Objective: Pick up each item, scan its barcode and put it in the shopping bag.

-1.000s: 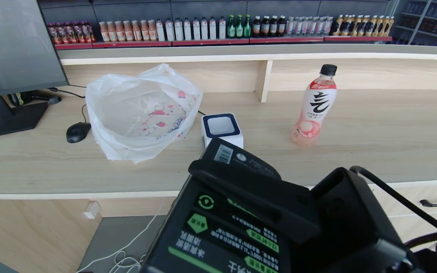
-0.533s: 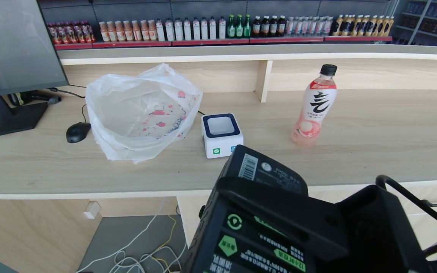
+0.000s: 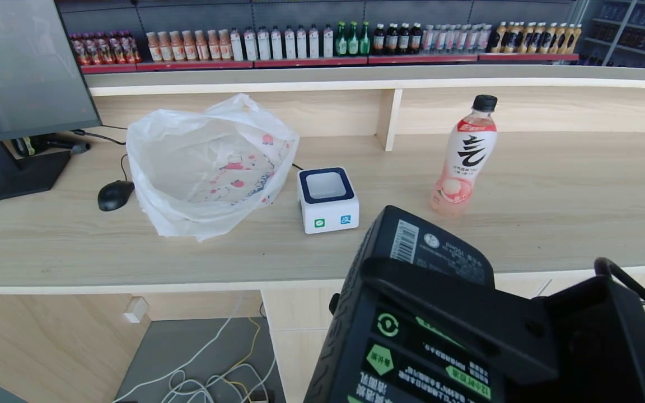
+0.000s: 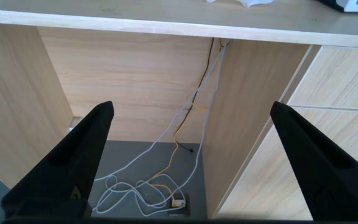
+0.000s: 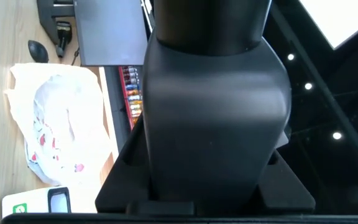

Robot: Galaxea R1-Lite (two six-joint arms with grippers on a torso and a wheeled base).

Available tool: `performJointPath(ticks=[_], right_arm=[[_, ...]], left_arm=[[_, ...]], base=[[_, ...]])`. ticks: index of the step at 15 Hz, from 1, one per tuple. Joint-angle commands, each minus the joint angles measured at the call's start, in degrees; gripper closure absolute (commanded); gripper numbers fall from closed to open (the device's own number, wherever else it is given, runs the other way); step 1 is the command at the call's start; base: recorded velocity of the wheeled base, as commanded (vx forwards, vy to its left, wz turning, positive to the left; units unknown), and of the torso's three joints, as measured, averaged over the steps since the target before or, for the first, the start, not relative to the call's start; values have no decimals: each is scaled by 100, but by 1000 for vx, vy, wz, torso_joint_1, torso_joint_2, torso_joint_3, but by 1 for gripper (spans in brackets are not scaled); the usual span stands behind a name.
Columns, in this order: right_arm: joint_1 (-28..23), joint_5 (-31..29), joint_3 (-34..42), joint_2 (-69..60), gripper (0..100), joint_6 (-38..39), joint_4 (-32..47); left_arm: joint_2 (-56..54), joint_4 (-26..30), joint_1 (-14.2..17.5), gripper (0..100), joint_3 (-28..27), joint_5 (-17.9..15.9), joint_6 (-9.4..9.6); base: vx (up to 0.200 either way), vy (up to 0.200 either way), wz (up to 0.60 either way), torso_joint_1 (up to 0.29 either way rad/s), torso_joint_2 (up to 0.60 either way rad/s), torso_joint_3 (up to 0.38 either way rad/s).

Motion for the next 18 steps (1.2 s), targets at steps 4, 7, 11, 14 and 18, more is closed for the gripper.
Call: performJointPath(ticks=[4,7,11,14,18], right_arm=[[-101,-3,69,-52,100,-6,-1],[-189,-3,69,-60,100,3,-1],[-294,-3,122,-140,100,21,-1],[-303,-3,183,-192,100,21,-1],[-303,-3,333,-192,100,803,-1]], left_arm=[[0,0,10,0,0,0,0],[0,0,1,0,0,0,0],[0,0,1,0,0,0,0],[0,0,1,0,0,0,0],[0,0,1,0,0,0,0]], base=[[0,0,0,0,0,0],[0,0,0,0,0,0],[0,0,0,0,0,0],[0,0,0,0,0,0],[0,0,0,0,0,0]])
